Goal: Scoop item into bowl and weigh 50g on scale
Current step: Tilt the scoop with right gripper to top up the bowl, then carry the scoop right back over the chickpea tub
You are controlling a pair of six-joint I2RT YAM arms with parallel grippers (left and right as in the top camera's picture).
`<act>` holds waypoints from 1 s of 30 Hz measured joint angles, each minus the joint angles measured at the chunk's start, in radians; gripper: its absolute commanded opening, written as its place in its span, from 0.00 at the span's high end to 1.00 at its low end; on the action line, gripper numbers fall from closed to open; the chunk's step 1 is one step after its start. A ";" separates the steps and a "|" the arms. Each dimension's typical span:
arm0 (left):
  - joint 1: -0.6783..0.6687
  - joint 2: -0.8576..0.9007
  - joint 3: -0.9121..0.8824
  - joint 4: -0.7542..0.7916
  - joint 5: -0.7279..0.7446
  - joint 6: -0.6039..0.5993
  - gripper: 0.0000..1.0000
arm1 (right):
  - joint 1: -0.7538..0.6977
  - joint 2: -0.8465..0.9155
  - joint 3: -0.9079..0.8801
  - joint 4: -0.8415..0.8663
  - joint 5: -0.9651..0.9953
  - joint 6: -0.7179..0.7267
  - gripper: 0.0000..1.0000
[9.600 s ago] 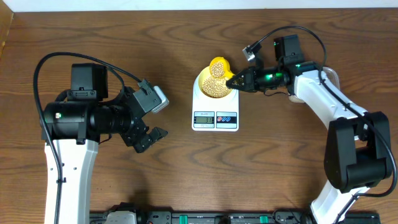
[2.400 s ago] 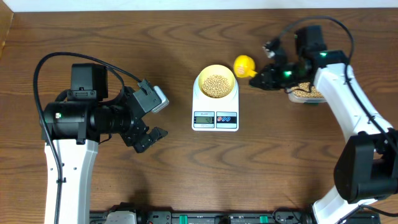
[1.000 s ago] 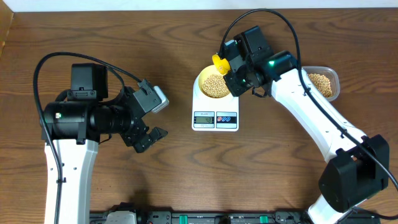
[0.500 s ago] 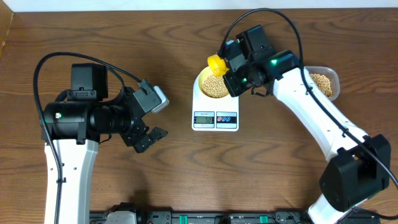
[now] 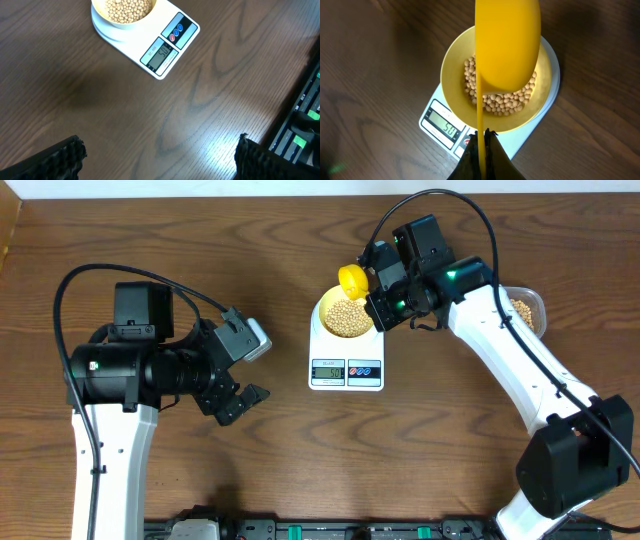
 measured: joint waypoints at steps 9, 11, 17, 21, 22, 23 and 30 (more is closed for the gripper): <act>0.000 0.000 0.000 0.000 0.000 0.000 0.02 | -0.016 0.000 0.000 0.003 -0.034 0.022 0.99; 0.000 0.000 0.000 0.000 0.000 0.000 0.02 | -0.034 0.000 0.000 0.002 -0.048 0.031 0.99; 0.000 0.000 0.000 0.000 0.000 0.000 0.02 | -0.106 -0.002 0.000 -0.013 -0.061 0.043 0.99; 0.000 0.000 0.000 0.000 0.000 0.000 0.02 | -0.177 -0.026 0.000 -0.058 -0.064 0.043 0.99; 0.000 0.000 0.000 0.000 0.000 0.000 0.02 | -0.202 -0.037 0.000 -0.078 -0.063 0.043 0.99; 0.000 0.000 0.000 0.000 0.000 0.000 0.02 | -0.225 -0.048 0.001 -0.101 -0.063 0.041 0.99; 0.000 0.000 0.000 0.000 0.000 0.000 0.02 | -0.391 -0.135 0.009 -0.308 0.048 -0.008 0.99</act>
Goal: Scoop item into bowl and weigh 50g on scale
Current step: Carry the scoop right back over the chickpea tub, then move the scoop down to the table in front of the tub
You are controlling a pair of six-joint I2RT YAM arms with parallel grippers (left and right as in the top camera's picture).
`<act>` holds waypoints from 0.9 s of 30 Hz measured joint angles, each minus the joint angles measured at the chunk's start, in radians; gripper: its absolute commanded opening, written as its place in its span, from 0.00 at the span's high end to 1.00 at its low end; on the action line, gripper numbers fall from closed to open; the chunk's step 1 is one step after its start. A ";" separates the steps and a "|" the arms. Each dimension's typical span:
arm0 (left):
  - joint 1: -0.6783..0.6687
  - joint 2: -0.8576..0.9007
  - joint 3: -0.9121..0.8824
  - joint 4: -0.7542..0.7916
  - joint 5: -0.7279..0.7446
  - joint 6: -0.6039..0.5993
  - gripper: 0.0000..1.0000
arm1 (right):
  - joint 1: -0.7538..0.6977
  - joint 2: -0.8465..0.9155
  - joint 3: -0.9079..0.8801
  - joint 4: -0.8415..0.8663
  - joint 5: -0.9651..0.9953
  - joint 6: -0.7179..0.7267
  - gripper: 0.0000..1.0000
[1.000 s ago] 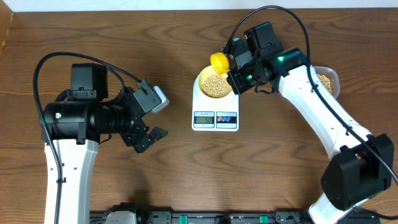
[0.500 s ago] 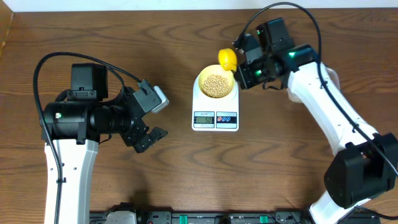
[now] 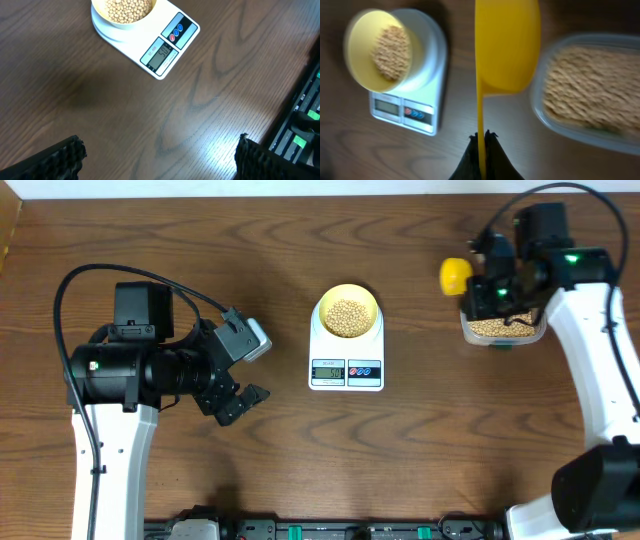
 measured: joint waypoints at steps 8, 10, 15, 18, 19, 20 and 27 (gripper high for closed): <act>0.000 0.000 0.000 0.000 0.000 0.000 0.02 | -0.060 -0.026 0.000 -0.084 0.335 -0.034 0.99; 0.000 0.000 0.000 0.000 0.000 0.000 0.02 | -0.050 -0.026 0.000 -0.089 0.417 -0.037 0.99; 0.000 0.000 0.000 0.000 0.000 0.000 0.02 | -0.010 -0.026 0.000 -0.098 0.582 -0.041 0.99; 0.000 0.000 0.000 0.000 0.000 0.000 0.02 | 0.010 -0.026 0.000 -0.101 0.644 -0.041 0.99; 0.000 0.000 0.000 0.000 0.000 0.000 0.02 | 0.015 -0.026 0.000 -0.101 0.661 -0.041 0.99; 0.000 0.000 0.000 0.000 0.000 0.000 0.02 | 0.023 -0.026 0.000 -0.101 0.678 -0.041 0.99; 0.000 0.000 0.000 0.000 0.000 0.000 0.02 | 0.035 -0.026 0.000 -0.013 0.617 0.127 0.99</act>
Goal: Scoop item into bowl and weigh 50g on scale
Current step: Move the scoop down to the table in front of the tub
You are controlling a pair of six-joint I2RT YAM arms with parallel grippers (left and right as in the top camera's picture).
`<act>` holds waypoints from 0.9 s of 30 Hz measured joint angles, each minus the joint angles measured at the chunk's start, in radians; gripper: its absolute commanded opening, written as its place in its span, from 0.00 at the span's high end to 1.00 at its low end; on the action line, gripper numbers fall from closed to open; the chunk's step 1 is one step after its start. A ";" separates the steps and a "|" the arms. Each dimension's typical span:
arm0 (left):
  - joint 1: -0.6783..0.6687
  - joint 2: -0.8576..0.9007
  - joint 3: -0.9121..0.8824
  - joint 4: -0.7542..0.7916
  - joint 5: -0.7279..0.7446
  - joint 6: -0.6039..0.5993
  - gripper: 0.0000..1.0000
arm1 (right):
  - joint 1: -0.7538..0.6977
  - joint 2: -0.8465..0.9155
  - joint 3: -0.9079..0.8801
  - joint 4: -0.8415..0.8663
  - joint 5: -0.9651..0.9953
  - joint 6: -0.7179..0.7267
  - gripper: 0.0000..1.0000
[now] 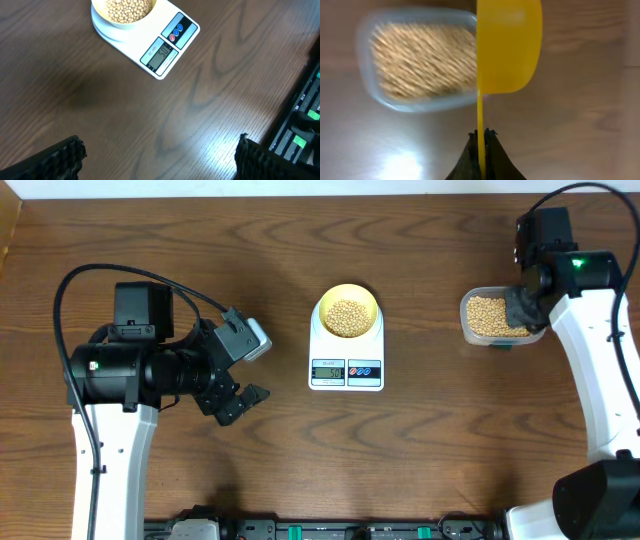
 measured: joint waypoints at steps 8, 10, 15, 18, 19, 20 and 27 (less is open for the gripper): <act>0.000 0.000 0.000 0.000 0.000 0.000 0.02 | 0.036 0.000 0.000 0.058 -0.514 0.193 0.99; 0.000 0.000 0.000 0.000 0.000 0.000 0.02 | 0.071 0.000 -0.001 0.042 -0.568 0.212 0.99; 0.000 0.000 0.000 0.000 0.000 0.000 0.02 | 0.142 -0.002 -0.069 0.050 -0.632 0.258 0.99; 0.000 0.000 0.000 0.000 0.000 0.000 0.02 | 0.151 -0.002 -0.179 0.089 -0.663 0.287 0.99; 0.000 0.000 0.000 0.000 0.000 0.000 0.02 | 0.151 -0.002 -0.209 0.108 -0.675 0.292 0.99; 0.000 0.000 0.000 0.000 0.000 0.000 0.02 | 0.151 -0.002 -0.242 0.131 -0.694 0.297 0.99; 0.000 0.000 0.000 0.001 0.000 0.000 0.02 | 0.150 -0.003 -0.444 0.312 -0.808 0.313 0.99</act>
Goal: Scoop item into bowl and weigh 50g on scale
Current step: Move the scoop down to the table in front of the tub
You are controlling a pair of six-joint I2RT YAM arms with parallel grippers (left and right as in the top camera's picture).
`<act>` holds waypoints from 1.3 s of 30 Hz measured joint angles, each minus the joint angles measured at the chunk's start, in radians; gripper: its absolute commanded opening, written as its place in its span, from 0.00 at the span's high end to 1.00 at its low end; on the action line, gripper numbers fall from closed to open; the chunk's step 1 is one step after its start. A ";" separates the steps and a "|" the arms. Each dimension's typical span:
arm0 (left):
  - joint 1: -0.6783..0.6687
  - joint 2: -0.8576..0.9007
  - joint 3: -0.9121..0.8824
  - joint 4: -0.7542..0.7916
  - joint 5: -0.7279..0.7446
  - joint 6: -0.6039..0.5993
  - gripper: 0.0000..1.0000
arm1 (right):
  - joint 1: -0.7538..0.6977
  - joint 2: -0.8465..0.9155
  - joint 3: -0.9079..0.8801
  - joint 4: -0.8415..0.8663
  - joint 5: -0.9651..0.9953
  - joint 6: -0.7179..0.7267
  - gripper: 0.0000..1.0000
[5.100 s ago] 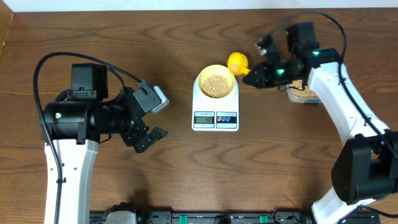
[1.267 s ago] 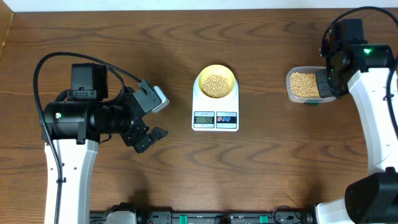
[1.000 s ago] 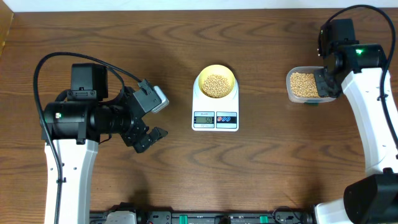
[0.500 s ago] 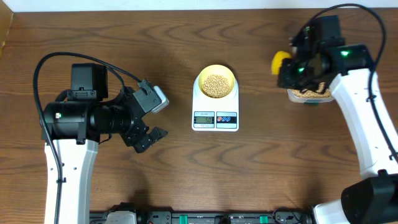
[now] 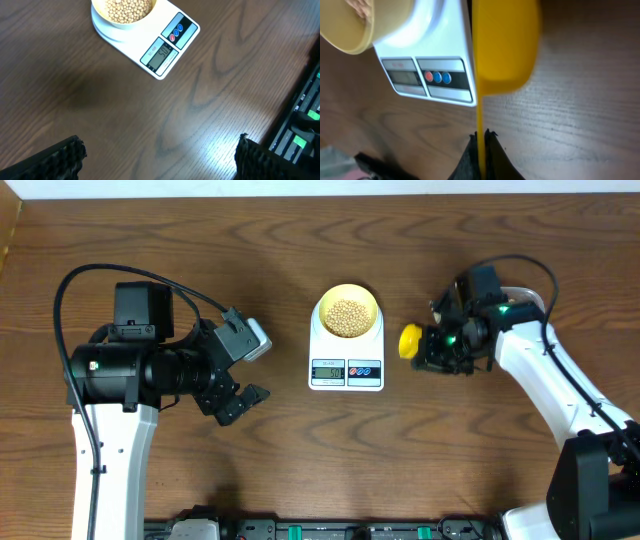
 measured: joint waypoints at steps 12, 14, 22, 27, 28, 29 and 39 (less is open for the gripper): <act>0.000 0.000 0.000 -0.001 0.000 0.000 0.02 | -0.020 -0.005 -0.282 0.293 -0.146 0.038 0.99; 0.000 0.000 0.000 -0.001 0.000 0.000 0.02 | -0.021 -0.005 -0.324 0.326 -0.155 0.048 0.99; 0.000 0.000 0.000 -0.001 0.000 0.000 0.02 | -0.021 -0.006 -0.353 0.333 -0.165 0.068 0.96; 0.000 0.000 0.000 -0.001 0.000 0.000 0.02 | -0.021 -0.006 -0.355 0.326 -0.160 0.084 0.83; 0.000 0.000 0.000 -0.001 0.000 0.000 0.02 | -0.021 -0.006 -0.356 0.326 -0.160 0.086 0.77; 0.000 0.000 0.000 -0.001 0.000 0.000 0.02 | -0.021 -0.006 -0.357 0.326 -0.159 0.087 0.73; 0.000 0.000 0.000 -0.001 0.000 0.000 0.02 | -0.022 -0.009 -0.359 0.324 -0.112 0.092 0.01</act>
